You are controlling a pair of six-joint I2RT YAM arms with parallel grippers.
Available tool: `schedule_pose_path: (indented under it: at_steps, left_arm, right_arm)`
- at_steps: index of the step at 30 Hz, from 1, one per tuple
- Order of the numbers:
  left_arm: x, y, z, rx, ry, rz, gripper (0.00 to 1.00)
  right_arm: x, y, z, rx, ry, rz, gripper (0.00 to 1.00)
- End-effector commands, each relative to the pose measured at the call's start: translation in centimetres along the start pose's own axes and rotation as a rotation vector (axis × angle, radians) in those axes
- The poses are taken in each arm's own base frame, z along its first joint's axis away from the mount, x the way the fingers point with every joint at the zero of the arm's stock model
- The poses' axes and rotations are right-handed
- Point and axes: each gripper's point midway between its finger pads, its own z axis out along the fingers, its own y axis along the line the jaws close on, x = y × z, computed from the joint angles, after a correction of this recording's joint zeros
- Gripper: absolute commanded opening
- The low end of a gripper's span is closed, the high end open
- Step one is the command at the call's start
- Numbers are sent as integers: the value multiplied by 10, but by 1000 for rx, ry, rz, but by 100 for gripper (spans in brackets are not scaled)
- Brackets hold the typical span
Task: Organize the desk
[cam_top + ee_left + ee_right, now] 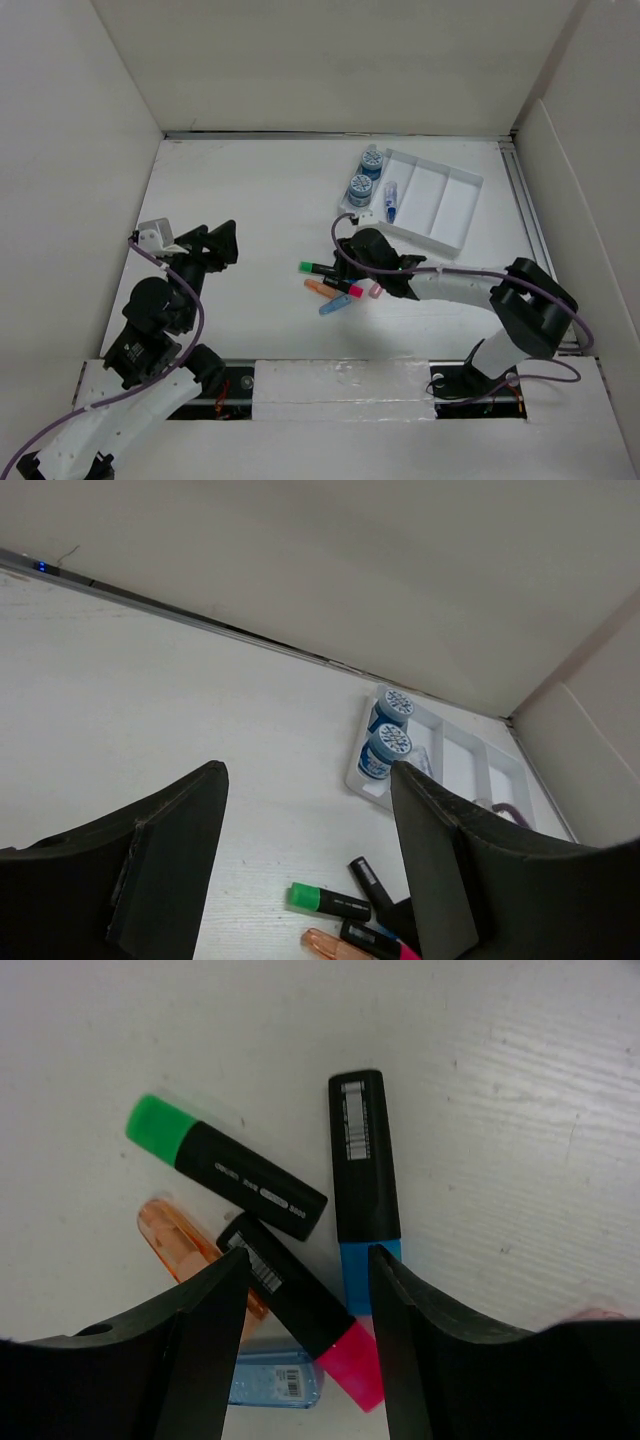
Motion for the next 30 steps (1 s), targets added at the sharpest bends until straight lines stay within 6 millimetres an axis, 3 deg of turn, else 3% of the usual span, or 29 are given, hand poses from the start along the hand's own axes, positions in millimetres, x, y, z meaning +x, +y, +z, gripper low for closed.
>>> schedule_pose_path:
  at_steps: [1,13,15,17,21,22,24,25,26,27,29,30]
  left_arm:
    - [-4,-3,3,10,-21,-1,63]
    - [-2,-2,4,7,-14,5,64]
    - [-2,-3,3,12,-12,4,64]
    - [-3,-3,3,9,-19,2,64]
    - [-1,-4,2,15,-11,2,64]
    - [-3,-4,2,16,-17,-2,64]
    - [-3,-3,2,16,-19,-2,64]
    - [-2,-5,2,24,-13,-2,64]
    - [-2,-5,2,24,-13,-2,64]
    - [-3,-6,2,29,-12,-3,64]
    - [-3,-6,2,27,-16,-5,64]
    - [-2,-5,1,26,-13,-3,64]
  right_arm:
    - [23,-13,3,92,56,-34,57]
    - [44,-30,20,208,121,-69,45]
    - [43,-29,25,208,112,-67,37]
    - [38,-32,24,238,102,-72,19]
    - [7,-26,14,238,11,-50,16]
    - [-13,-20,3,225,-43,-31,16]
    - [-41,-36,-6,252,-104,17,16]
    - [-66,-46,-16,243,-168,63,16]
    - [-73,-43,-21,220,-197,76,16]
    - [-85,-67,-25,260,-221,115,16]
    - [-110,-86,-34,257,-301,187,16]
    - [-120,-113,-36,304,-331,243,16]
